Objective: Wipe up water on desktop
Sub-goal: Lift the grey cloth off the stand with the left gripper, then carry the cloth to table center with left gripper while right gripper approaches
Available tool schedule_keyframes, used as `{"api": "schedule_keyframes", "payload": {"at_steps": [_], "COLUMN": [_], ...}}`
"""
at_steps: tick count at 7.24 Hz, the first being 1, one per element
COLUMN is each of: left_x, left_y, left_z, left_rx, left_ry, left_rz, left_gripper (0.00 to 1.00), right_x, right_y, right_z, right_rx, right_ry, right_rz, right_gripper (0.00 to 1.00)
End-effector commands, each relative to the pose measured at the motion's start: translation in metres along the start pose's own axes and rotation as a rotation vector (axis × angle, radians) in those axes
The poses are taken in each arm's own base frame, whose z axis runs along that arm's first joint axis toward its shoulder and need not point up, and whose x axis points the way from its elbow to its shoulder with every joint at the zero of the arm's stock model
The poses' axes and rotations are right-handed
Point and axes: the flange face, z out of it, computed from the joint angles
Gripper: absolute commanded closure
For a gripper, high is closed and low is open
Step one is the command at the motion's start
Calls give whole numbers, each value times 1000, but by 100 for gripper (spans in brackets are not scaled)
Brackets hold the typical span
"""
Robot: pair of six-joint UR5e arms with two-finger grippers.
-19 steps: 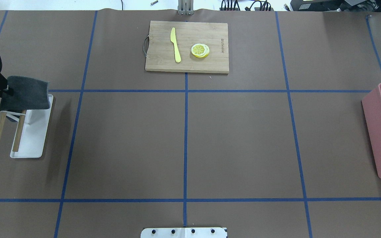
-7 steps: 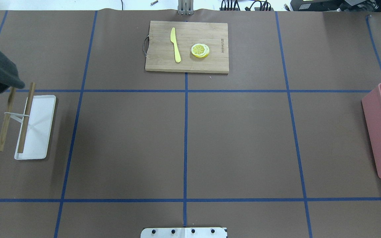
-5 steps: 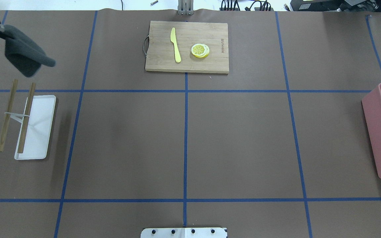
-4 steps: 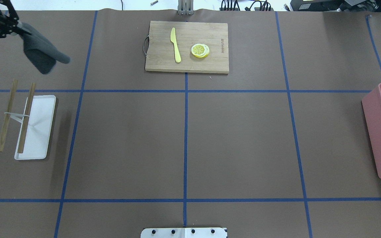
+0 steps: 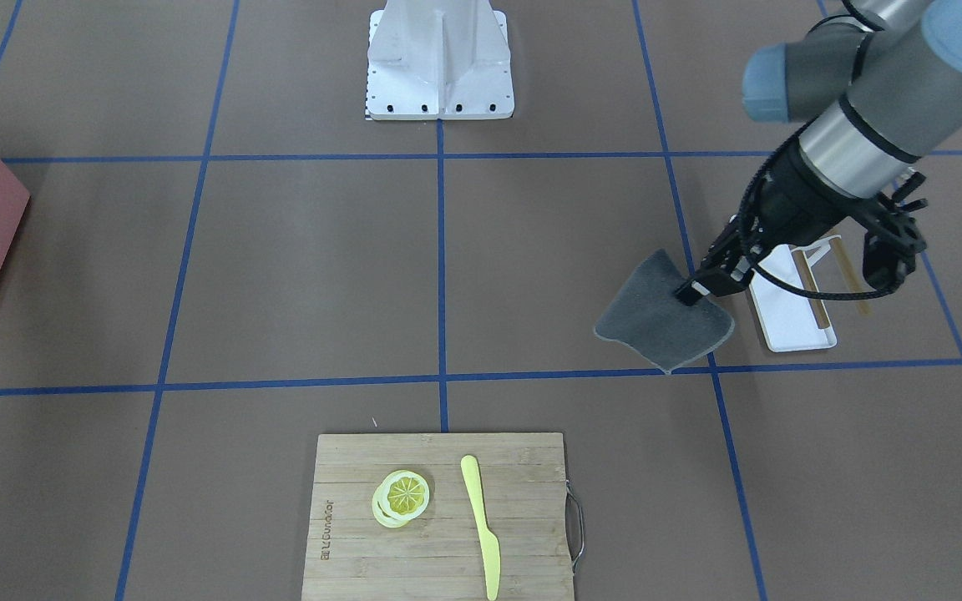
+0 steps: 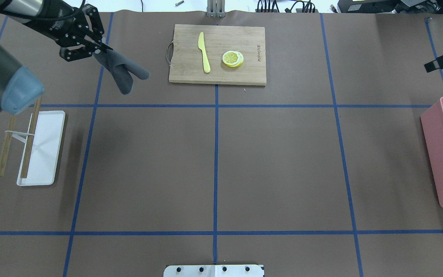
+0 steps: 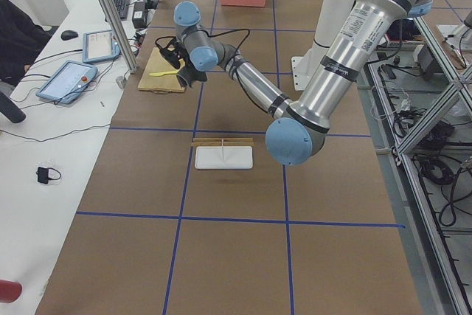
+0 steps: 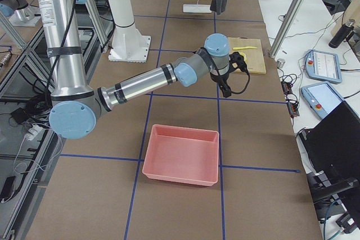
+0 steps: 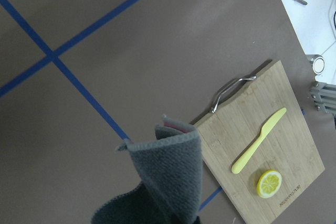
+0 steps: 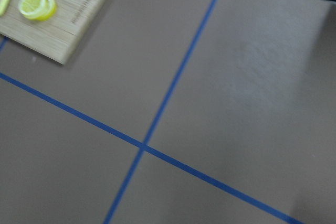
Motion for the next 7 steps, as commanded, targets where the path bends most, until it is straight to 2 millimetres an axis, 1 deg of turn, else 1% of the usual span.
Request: {"api": "schedule_keyframes", "payload": {"at_steps": [1,2,3,4,5,6,7], "left_x": [20,29,29,25,26,17,15], "left_y": [67,98,120,136,159,178,198], "left_z": [28,42,55,64,74,87,97], "left_rx": [-8,10,13,-3,-21,-42,-62], "left_ry": [-2,-35,-52,-65,-91,-117,-134], "left_rz": [-80,-86,-105,-101,-110,-95,-98], "left_gripper": [100,100,100,100,100,100,100], "right_x": [-103,-163,-213,-260,-301,-330,-349], "right_y": [-50,-60,-46,-27,-6,7,12], "right_z": [24,47,79,111,139,152,157], "right_rx": [88,132,169,228,242,252,248], "right_ry": [-105,-121,-161,-182,-179,-186,-210], "right_rz": [-22,-18,-100,-173,-205,-225,-239], "right_gripper": [0,0,0,0,0,0,0]}}
